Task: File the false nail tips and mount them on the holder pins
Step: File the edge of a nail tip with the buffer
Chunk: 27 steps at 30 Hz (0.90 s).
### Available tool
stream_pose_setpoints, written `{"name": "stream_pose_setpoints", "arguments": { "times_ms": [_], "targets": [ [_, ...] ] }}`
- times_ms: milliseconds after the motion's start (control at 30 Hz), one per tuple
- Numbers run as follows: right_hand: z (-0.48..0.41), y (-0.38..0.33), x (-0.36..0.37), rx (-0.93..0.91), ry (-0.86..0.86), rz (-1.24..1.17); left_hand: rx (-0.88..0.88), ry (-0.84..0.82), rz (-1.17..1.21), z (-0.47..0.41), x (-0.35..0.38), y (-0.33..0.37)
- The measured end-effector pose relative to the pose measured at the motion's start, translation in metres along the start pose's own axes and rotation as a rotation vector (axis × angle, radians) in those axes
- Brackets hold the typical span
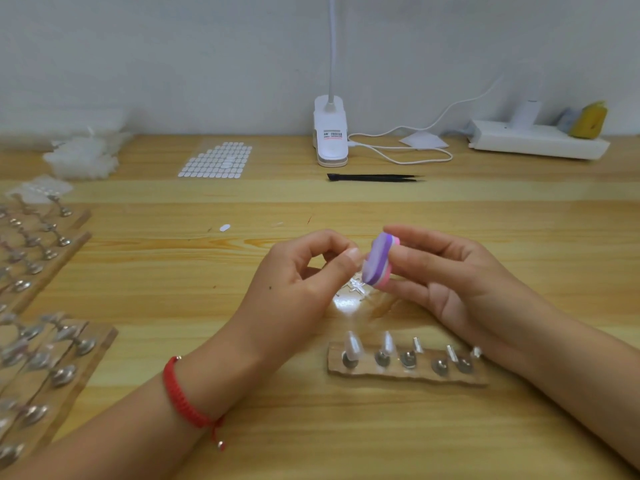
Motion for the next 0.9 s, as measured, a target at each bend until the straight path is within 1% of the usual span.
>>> {"name": "stream_pose_setpoints", "arguments": {
  "times_ms": [133,233,400,533,600,667,767,900],
  "targets": [
    [0.0020,0.0000,0.0048,0.040,-0.100,0.059,0.014,-0.008,-0.020,0.0002,-0.0002,-0.0011],
    [0.0005,0.0002,0.0028,0.025,-0.067,0.037,0.018,-0.024,-0.002,0.0003,0.0006,0.0005],
    [-0.0009,-0.0002,0.0023,0.019,-0.052,0.004,-0.056,-0.025,0.114,-0.0017,-0.0024,-0.0005],
    [0.0006,-0.0012,0.0042,0.049,-0.107,0.038,-0.070,0.041,0.137,-0.0034,-0.0061,-0.0024],
    [-0.0008,-0.0020,0.0023,0.054,-0.095,0.018,-0.082,0.078,0.160,-0.0049,-0.0085,-0.0037],
    [-0.0029,-0.0019,-0.0011,0.038,-0.061,-0.036,-0.069,0.038,0.163,-0.0049,-0.0066,-0.0023],
    [-0.0037,-0.0009,-0.0007,0.023,-0.077,-0.002,-0.019,-0.030,0.115,-0.0021,0.0001,0.0021],
    [-0.0020,-0.0016,0.0017,0.045,-0.127,0.030,-0.028,0.033,0.116,-0.0026,-0.0024,0.0011]
  ]
}}
Point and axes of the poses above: each hand's wrist, its own z-axis away from the middle knuckle, its own x-axis out of the palm, y = z × x, the point moved 3 cm from there along -z, towards the middle knuckle, and after that the axes turned 6 degrees about -x, right-handed, at the moved point
